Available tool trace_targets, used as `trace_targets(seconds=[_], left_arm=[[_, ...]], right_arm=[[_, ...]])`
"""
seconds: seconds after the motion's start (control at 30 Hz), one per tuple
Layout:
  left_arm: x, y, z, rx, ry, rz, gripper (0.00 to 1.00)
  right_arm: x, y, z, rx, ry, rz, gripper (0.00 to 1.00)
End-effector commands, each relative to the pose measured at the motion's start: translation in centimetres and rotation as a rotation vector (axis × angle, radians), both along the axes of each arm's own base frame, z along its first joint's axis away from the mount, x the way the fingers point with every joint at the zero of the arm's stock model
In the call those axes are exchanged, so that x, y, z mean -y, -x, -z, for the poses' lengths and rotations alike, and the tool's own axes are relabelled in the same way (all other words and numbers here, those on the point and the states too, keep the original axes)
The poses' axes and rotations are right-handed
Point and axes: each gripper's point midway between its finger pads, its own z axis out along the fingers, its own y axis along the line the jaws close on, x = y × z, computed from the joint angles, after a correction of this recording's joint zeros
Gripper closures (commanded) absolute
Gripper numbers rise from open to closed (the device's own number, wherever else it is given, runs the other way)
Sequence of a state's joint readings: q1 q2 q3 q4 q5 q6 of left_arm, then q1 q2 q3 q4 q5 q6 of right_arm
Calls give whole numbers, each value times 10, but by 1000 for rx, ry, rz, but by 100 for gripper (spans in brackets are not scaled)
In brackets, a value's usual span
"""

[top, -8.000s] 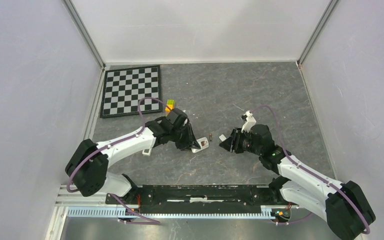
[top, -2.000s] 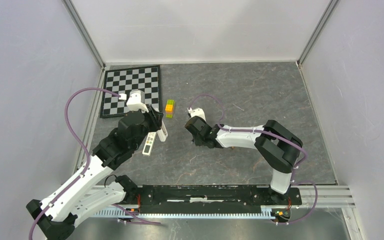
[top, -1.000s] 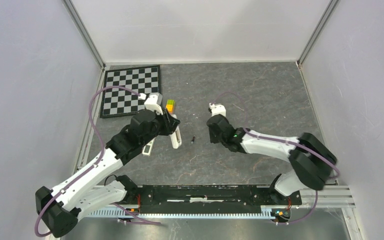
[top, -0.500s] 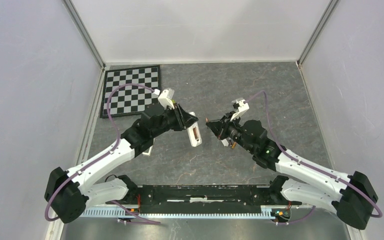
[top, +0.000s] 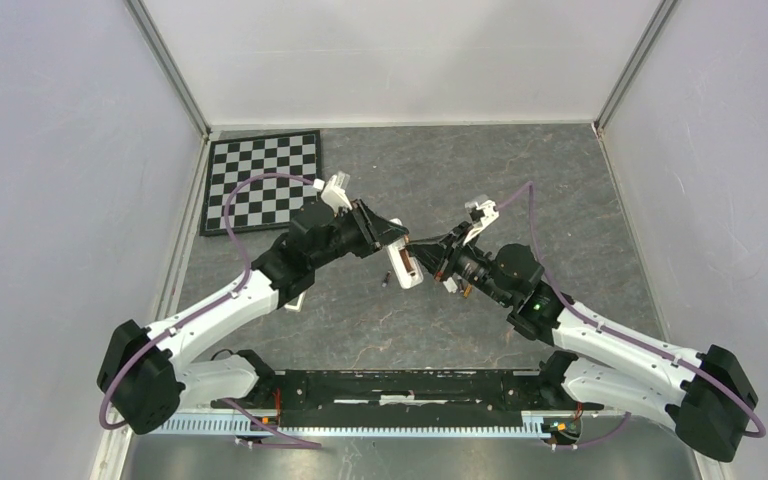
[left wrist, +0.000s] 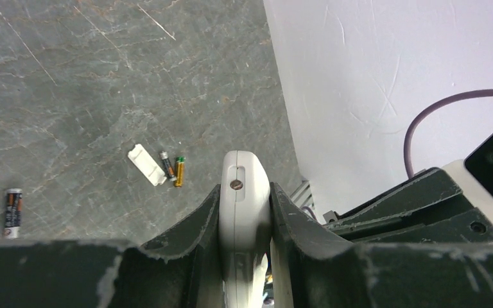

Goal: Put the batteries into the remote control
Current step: Load the battery into the remote control.

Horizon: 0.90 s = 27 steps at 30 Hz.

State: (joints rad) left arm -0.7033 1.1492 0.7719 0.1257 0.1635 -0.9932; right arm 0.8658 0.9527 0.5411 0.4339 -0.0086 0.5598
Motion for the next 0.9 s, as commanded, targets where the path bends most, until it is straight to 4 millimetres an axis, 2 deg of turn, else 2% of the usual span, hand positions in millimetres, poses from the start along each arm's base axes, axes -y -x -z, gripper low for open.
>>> trace_targets(seconds=[0.0, 0.2, 0.67, 0.87], left_arm=[[11, 0, -32, -62, 134, 10, 98], [19, 5, -32, -180, 215, 46, 98], [13, 1, -37, -193, 236, 30, 98], [12, 1, -36, -189, 228, 36, 98]], right_arm=[[0, 0, -7, 65, -4, -9, 91], [3, -2, 3, 77, 56, 4, 91], [10, 12, 21, 95, 141, -52, 89], [6, 16, 28, 60, 144, -77, 84]])
